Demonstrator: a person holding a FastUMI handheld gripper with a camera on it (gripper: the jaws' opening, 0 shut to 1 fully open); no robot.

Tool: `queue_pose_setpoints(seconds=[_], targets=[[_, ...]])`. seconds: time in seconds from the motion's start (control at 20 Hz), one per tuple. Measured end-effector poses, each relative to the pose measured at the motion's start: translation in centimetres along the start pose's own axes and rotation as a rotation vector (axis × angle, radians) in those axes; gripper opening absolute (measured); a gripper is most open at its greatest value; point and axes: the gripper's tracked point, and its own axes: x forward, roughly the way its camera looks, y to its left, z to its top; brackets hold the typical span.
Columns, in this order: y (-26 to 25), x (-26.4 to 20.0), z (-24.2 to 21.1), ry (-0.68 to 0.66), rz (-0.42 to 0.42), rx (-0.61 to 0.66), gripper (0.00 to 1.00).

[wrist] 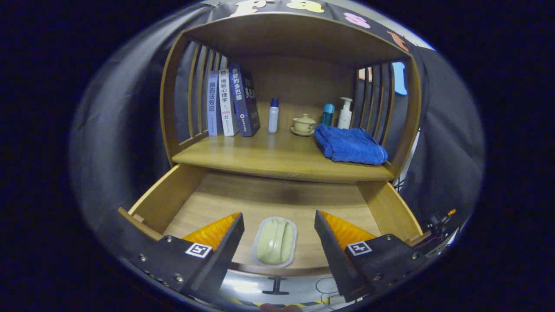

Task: Pull open the drawer, take out the items inside it, and place them on the countertop above the cabinet.

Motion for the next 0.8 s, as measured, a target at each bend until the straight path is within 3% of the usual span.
queue_pose_setpoints(seconds=[0.2, 0.4, 0.55, 0.7, 0.8], targets=[[-0.6, 2.7, -0.7, 0.079, -0.061, 0.009, 0.96], [-0.1, 4.8, -3.1, 0.224, -0.041, 0.022, 0.96], [-0.2, 5.9, -5.2, 0.355, -0.081, 0.040, 0.77], [0.1, 5.9, -7.3, 0.441, -0.076, 0.034, 0.76], [0.4, 5.9, -7.8, 0.446, -0.078, 0.064, 0.39]])
